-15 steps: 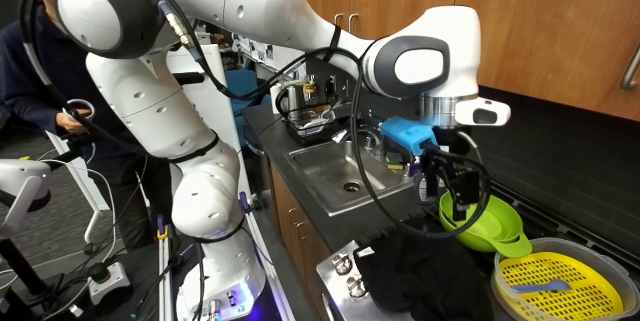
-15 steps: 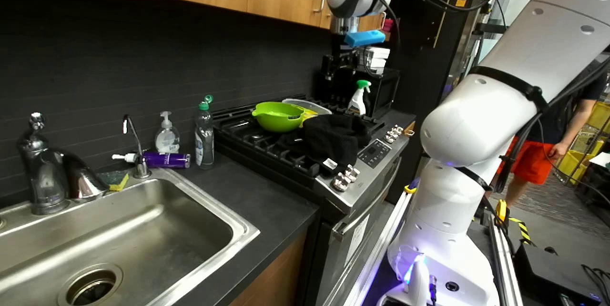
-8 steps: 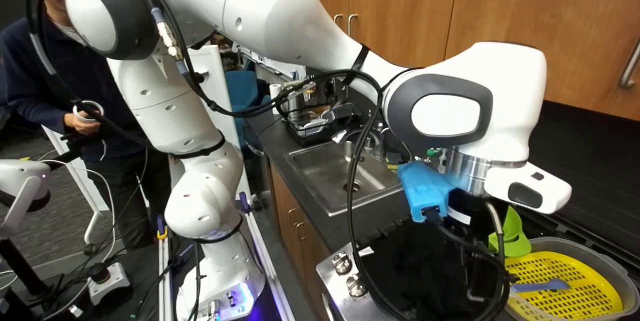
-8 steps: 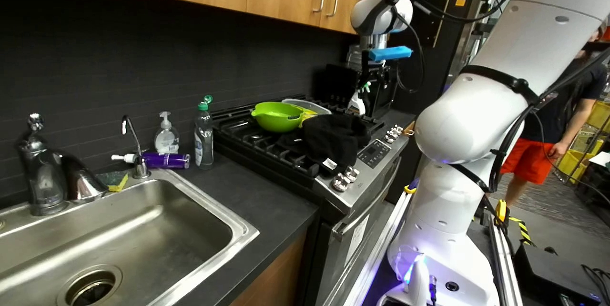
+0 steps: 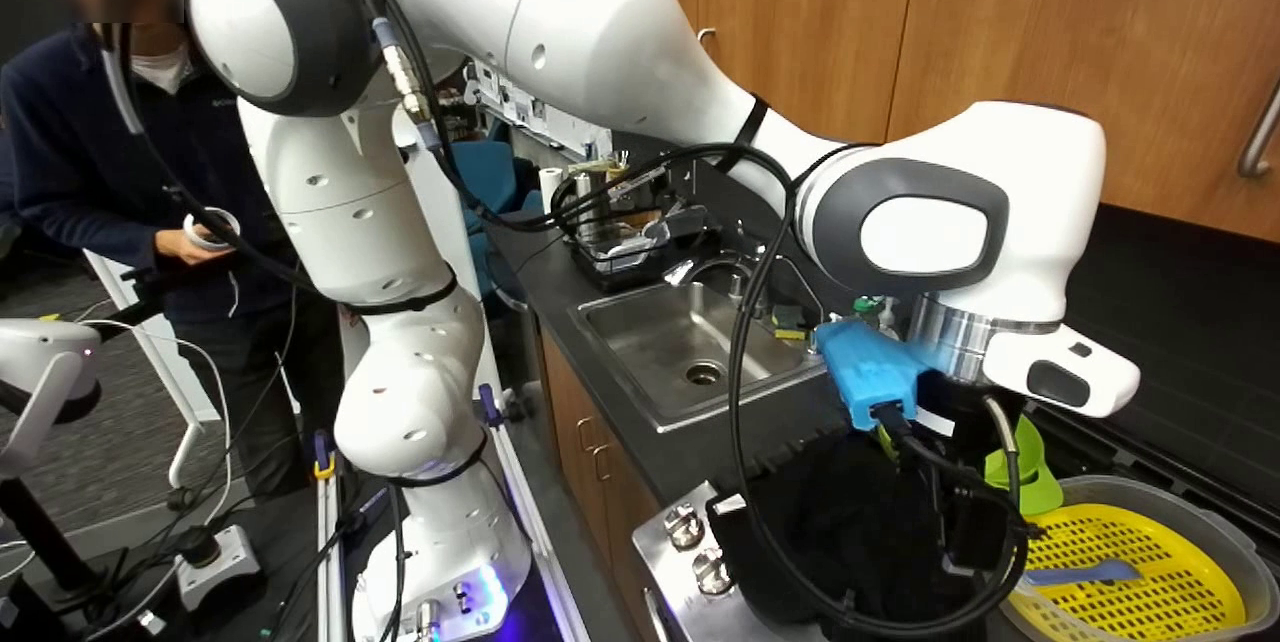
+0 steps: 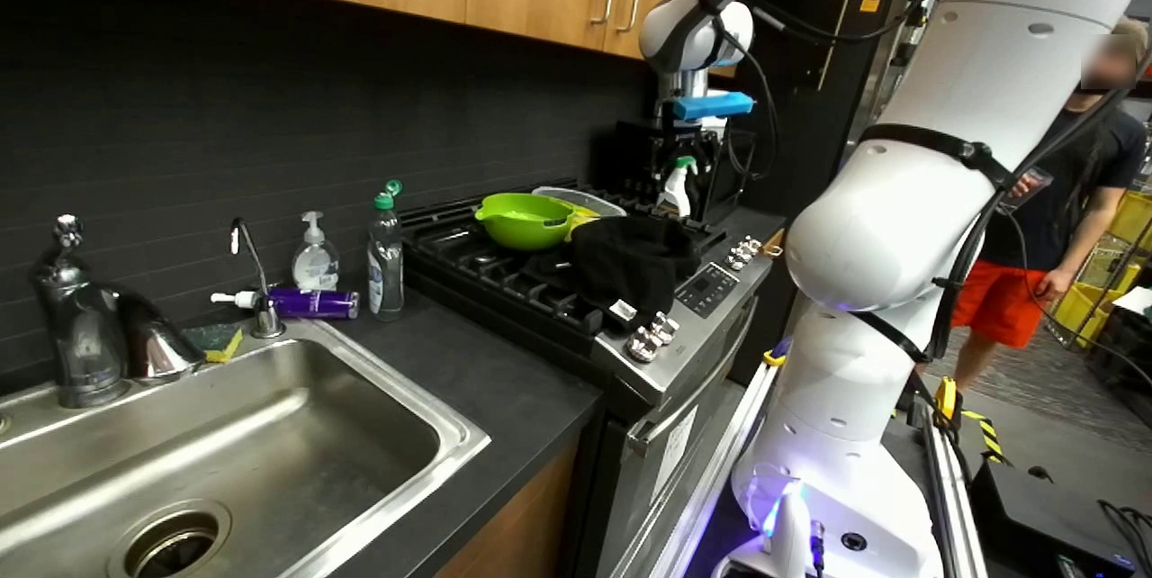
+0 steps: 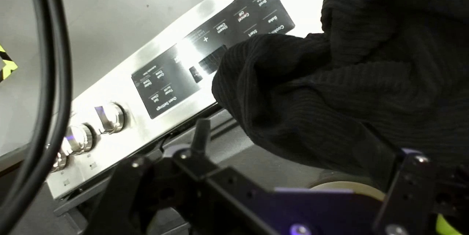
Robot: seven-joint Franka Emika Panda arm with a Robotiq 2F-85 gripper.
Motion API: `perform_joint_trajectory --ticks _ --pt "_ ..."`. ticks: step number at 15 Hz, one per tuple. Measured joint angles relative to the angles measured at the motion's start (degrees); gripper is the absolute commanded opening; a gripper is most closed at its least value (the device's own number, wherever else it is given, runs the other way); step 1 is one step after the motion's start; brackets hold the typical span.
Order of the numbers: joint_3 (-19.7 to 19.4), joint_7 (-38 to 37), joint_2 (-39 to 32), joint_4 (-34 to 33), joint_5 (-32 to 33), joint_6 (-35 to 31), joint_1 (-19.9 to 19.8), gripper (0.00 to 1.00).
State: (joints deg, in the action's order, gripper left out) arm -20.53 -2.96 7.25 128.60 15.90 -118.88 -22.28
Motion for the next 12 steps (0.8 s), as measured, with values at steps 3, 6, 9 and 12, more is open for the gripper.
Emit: perform_joint_trajectory --ticks 3,6,9,12 --pt "0.54 0.19 -1.02 -0.14 -2.09 0.41 1.49 1.0" --pt "0.96 0.26 -2.21 0.13 -4.31 1.58 2.66 1.0" --pt "0.56 0.31 -3.42 0.95 -4.88 2.77 2.5 1.0" --pt "0.1 0.54 -4.14 2.74 -4.88 3.54 1.69 1.0"
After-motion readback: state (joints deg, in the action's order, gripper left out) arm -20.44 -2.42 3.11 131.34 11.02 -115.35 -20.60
